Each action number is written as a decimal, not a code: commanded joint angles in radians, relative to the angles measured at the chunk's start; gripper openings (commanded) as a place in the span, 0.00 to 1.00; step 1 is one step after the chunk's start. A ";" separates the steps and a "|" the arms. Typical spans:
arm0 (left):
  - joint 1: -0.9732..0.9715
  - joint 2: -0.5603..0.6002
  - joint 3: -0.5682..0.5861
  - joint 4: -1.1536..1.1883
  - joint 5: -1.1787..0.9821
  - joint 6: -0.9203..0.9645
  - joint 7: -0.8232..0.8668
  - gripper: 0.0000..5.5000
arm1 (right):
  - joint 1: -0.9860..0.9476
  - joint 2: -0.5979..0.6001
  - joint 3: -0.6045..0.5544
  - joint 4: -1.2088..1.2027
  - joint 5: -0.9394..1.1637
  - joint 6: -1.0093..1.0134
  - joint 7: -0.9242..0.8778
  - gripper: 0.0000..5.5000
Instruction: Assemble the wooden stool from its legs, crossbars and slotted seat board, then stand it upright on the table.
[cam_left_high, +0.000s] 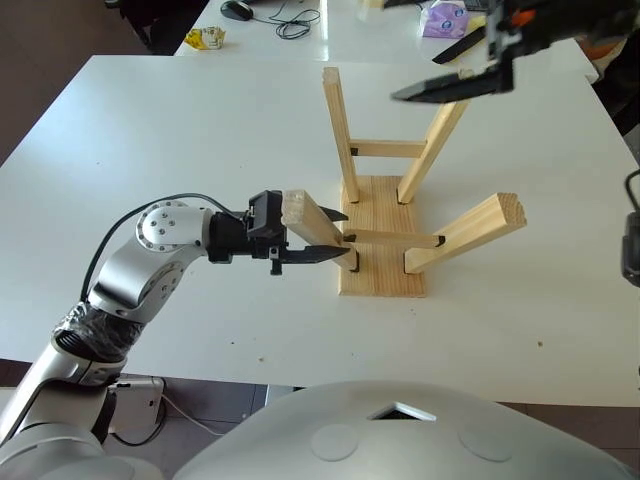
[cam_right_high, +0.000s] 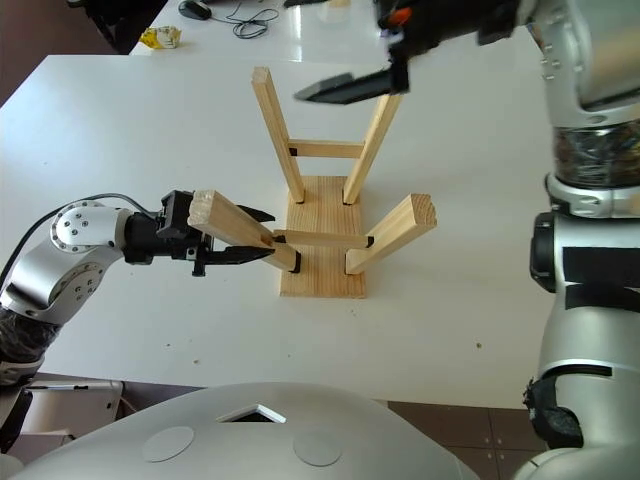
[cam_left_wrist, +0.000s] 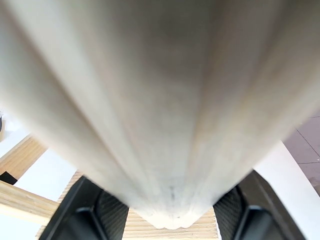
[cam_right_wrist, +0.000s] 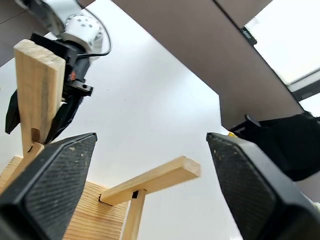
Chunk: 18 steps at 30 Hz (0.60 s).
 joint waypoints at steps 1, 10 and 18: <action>0.062 0.012 -0.139 0.128 0.219 0.167 0.020 0.37 | 0.060 0.068 0.143 0.037 -0.128 -0.127 0.023 0.74; 0.051 0.024 -0.153 0.131 0.233 0.168 0.023 0.37 | 0.208 0.046 0.199 0.003 -0.189 -0.171 0.054 0.74; 0.027 0.013 -0.157 0.128 0.233 0.182 0.033 0.37 | 0.270 0.069 0.240 -0.003 -0.216 -0.168 0.081 0.74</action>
